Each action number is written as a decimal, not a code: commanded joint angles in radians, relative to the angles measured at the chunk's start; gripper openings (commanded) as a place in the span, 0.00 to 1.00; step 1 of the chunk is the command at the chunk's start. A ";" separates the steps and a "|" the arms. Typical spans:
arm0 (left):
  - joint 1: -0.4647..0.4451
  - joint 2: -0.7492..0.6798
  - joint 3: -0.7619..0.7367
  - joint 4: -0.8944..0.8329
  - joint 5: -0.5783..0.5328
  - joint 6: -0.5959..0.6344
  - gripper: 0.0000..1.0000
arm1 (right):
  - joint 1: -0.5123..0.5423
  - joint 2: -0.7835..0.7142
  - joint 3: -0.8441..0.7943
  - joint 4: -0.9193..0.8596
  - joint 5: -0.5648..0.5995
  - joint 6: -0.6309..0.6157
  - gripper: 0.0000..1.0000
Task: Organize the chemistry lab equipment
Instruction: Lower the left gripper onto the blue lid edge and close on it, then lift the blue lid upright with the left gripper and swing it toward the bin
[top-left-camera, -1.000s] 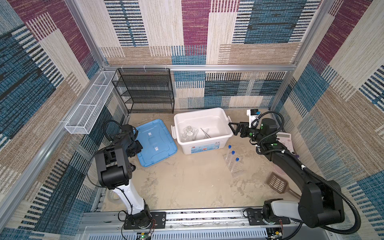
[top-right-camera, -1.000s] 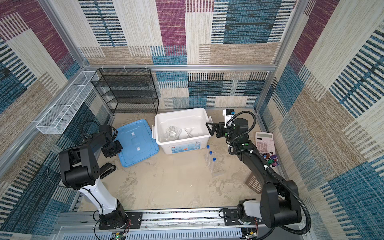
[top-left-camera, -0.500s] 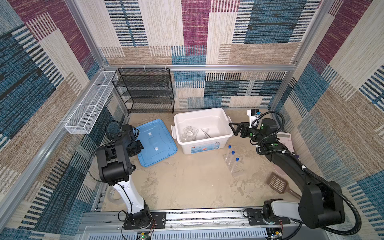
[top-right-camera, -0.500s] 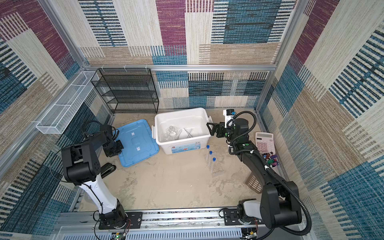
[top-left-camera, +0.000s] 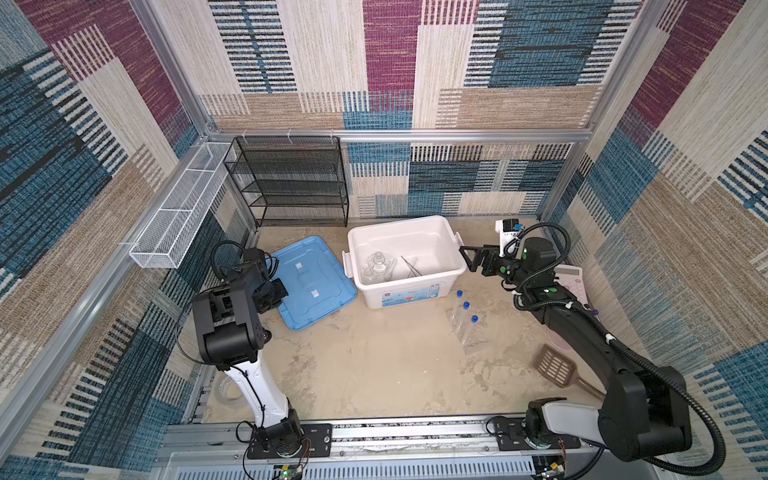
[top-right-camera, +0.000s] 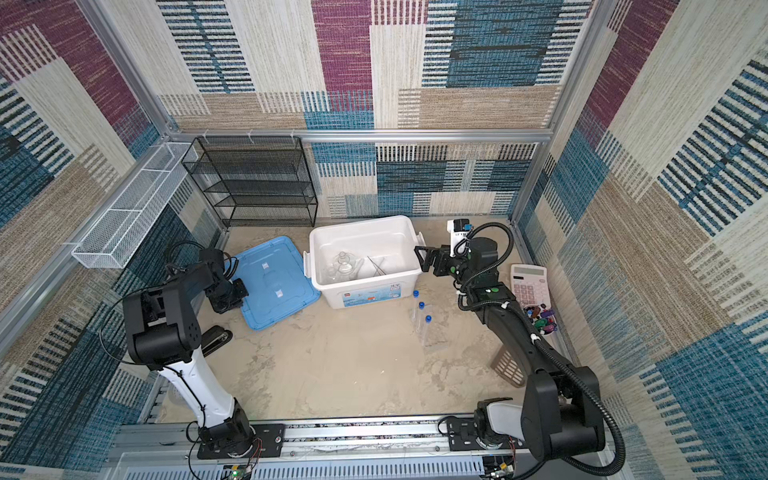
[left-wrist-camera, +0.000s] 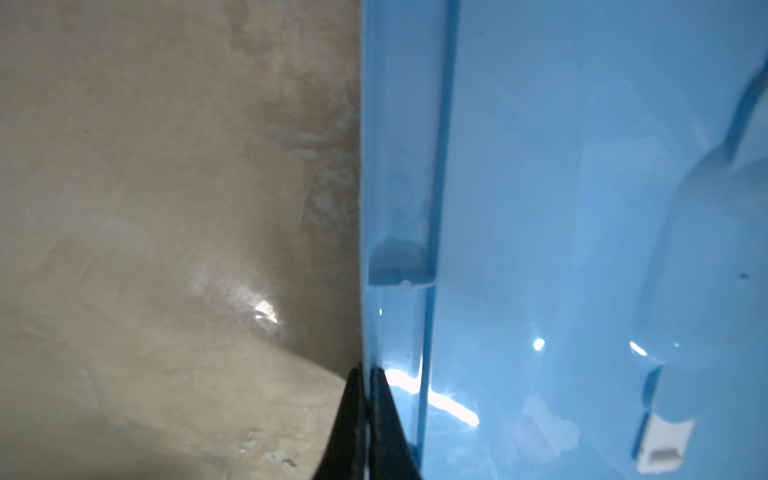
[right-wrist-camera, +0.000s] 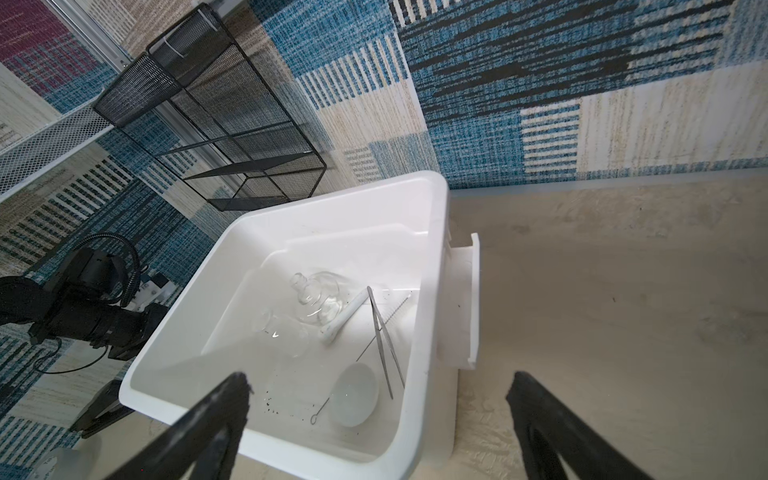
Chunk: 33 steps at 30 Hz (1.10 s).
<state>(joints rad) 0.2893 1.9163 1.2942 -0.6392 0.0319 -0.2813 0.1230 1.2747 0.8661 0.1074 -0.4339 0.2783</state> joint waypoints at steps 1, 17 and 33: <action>-0.001 -0.028 0.010 -0.028 0.005 0.025 0.00 | 0.000 -0.011 -0.003 0.017 0.012 -0.003 0.99; 0.000 -0.197 0.034 -0.078 -0.006 0.017 0.00 | 0.001 -0.020 -0.006 0.046 -0.049 0.028 0.99; 0.000 -0.352 0.033 -0.119 -0.032 0.034 0.00 | 0.000 -0.028 -0.007 0.058 -0.064 0.047 1.00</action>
<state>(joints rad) 0.2893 1.5875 1.3186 -0.7654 0.0204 -0.2619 0.1230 1.2526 0.8608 0.1165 -0.4866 0.3134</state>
